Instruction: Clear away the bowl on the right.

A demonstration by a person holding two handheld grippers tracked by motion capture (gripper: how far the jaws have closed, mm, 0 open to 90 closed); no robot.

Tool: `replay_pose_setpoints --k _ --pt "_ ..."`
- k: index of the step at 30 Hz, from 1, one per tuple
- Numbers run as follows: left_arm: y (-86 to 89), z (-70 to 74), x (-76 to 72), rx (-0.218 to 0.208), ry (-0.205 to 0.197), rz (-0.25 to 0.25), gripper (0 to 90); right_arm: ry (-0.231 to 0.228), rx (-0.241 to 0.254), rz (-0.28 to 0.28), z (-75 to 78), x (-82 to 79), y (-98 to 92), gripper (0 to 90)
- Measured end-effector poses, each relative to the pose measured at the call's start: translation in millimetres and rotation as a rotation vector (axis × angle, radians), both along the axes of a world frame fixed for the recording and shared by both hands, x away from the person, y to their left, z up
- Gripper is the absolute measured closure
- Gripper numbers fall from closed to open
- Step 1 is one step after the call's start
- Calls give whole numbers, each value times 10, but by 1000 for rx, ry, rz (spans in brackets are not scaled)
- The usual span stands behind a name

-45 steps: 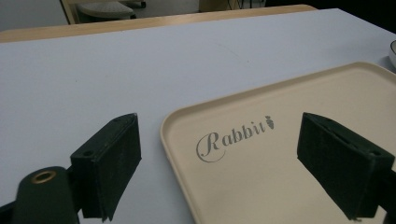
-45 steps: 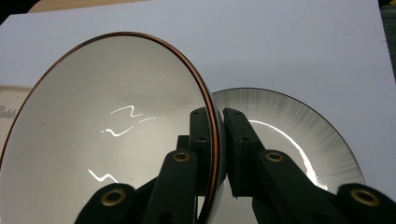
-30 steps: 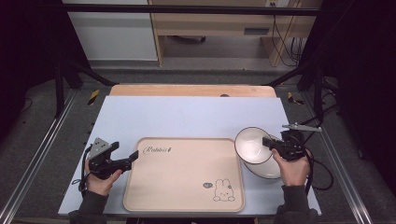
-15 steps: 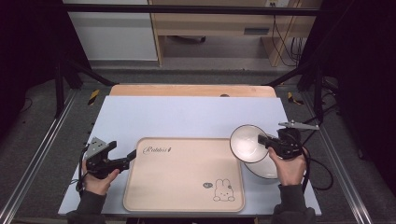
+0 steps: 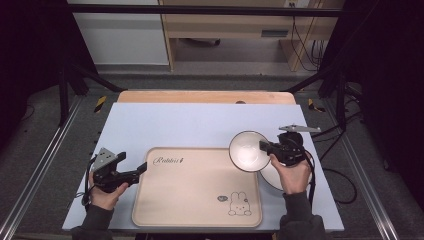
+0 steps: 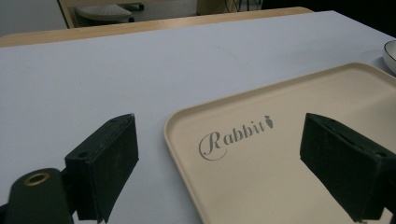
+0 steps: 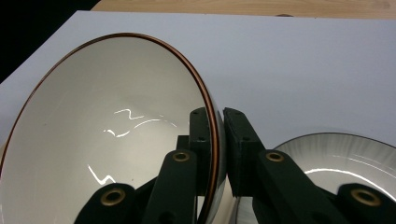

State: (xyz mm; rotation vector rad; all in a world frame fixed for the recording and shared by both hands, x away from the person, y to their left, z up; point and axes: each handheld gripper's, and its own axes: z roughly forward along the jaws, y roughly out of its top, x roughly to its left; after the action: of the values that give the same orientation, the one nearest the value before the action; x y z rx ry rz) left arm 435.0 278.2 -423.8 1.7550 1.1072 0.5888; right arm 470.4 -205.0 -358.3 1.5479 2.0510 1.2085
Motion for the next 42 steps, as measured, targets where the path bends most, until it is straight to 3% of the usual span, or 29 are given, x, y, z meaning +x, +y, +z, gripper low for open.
replay_pose_setpoints --k 8,24,32,42 --pt "-3 7 -3 5 -2 -3 110 -2 14 40 0 48 219 821" --pt "-19 10 -4 9 0 -13 110 24 0 114 -165 205 676 820" --pt "-34 6 -3 10 -1 -16 110 35 17 116 -207 265 783 820" --pt "-40 7 -5 10 -2 -18 110 63 -3 115 -356 360 923 820"
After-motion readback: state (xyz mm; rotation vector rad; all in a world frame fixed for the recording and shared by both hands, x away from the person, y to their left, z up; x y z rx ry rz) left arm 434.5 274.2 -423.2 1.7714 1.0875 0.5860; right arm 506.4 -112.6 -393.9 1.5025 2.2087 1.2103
